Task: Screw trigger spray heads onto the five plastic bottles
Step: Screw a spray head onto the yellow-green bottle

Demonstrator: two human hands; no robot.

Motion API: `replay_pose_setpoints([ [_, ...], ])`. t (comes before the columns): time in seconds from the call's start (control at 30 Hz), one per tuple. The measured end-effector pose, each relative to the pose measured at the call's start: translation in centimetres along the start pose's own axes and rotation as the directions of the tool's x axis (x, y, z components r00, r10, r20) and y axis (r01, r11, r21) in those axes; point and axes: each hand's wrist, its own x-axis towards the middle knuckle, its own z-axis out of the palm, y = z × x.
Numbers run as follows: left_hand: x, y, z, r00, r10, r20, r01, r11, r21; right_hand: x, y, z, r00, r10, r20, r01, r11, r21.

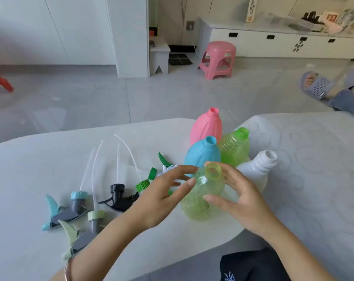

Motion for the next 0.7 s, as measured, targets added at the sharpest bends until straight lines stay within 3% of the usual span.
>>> replay_pose_setpoints([
  [0.2, -2.4, 1.6, 0.8, 0.997, -0.066, -0.042, 0.065, 0.998, -0.024, -1.2, -1.4, 0.6, 0.994, -0.044, -0.096, 0.052, 0.995, 0.082],
  [0.3, -4.5, 2.6, 0.9, 0.996, -0.01, -0.086, 0.01, 1.0, 0.002, -1.8, -2.9, 1.2, 0.991, -0.086, -0.106, 0.101, 0.983, 0.151],
  [0.47, -8.3, 3.6, -0.3, 0.977, 0.006, -0.214, -0.008, 1.0, -0.009, -2.1, -5.6, 3.8, 0.988, -0.149, -0.052, 0.157, 0.947, 0.28],
  [0.6, -12.0, 3.3, -3.1, 0.944, 0.024, -0.33, 0.004, 0.996, 0.084, -1.8, -7.1, 7.6, 0.977, -0.213, 0.002, 0.206, 0.945, 0.253],
  [0.7, -14.7, 2.8, -6.4, 0.873, -0.011, -0.487, 0.081, 0.989, 0.124, -0.7, -7.1, 9.5, 0.977, -0.212, 0.017, 0.204, 0.957, 0.207],
])
